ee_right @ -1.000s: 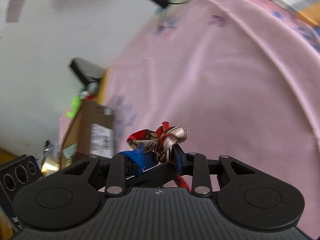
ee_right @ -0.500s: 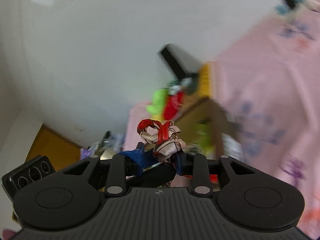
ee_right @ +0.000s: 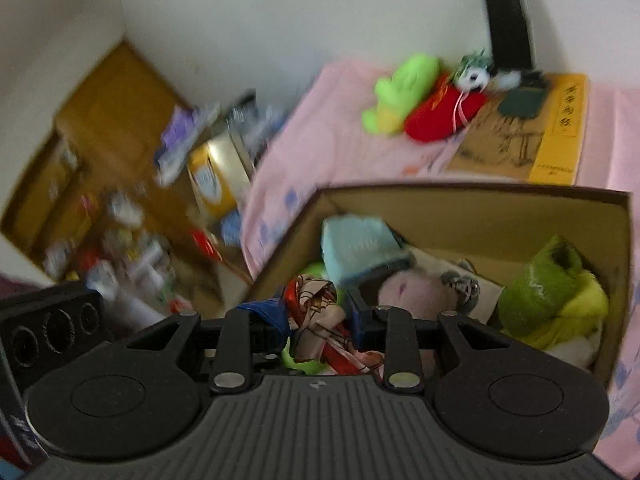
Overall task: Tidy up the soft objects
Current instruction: 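Carry the red scarf with the right gripper and lower it onto the teddy bear, then open the right gripper to release the scarf in the box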
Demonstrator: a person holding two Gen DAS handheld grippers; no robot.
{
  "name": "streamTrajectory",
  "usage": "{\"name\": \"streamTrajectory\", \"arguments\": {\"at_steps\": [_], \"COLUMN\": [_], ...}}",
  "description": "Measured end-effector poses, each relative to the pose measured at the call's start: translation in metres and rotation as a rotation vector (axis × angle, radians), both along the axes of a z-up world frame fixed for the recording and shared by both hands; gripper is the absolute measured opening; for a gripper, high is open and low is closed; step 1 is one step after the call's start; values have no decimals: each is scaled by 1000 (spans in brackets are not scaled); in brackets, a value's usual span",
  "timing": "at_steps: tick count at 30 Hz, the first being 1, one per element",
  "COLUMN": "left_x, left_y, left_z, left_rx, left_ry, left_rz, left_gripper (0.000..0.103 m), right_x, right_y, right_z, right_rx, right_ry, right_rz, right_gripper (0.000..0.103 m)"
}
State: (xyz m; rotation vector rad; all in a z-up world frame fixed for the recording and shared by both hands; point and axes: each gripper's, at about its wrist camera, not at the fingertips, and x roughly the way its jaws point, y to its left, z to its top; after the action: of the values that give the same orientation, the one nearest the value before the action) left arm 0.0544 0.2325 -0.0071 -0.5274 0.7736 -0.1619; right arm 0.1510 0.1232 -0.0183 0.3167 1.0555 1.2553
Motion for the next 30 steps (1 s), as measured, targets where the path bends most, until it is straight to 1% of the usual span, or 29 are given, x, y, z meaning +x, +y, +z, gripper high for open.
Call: {"name": "streamTrajectory", "arguments": {"at_steps": [1,3,4,7,8,9,10,12,14,16,18,22,27,30], "left_x": [-1,-2,-2,0,-1,-2,-3,-6,-8,-11,-11,-16,-19,-21], "left_y": [7,17,21,31,34,36,38,40,42,44,46,47,54,58], "left_z": [-5,-19,-26,-38,-40,-42,-44,-45,-45,-43,-43,-34,-19,-9], "left_rx": [-12,-37,-39,-9,-13,-16,-13,-14,-19,-35,-42,-14,44,84], "left_ry": [16,63,78,108,115,123,128,130,119,112,111,107,87,62], "left_rz": [17,47,54,59,54,48,45,38,25,10,-6,-29,-31,-29], "left_gripper": [30,30,30,30,34,40,44,62,63,63,63,64,65,66], "right_x": [-4,-5,-7,-7,-6,-6,-5,-4,-1,2,3,2,6,11], "right_y": [1,13,12,25,26,29,31,32,30,25,22,14,-1,-11], "right_z": [-1,-14,-16,-27,-29,-32,-34,-40,-45,-45,-45,-41,-38,-35], "right_rx": [-17,-64,-90,-150,-162,-183,-206,-250,-276,-261,-256,-282,-265,-213], "right_ry": [7,34,32,39,47,45,38,31,45,79,92,77,94,127], "right_rz": [16,51,60,81,81,77,70,66,63,65,85,90,35,-29], "right_gripper": [13,13,13,14,14,14,14,14,15,15,16,16,16,16]}}
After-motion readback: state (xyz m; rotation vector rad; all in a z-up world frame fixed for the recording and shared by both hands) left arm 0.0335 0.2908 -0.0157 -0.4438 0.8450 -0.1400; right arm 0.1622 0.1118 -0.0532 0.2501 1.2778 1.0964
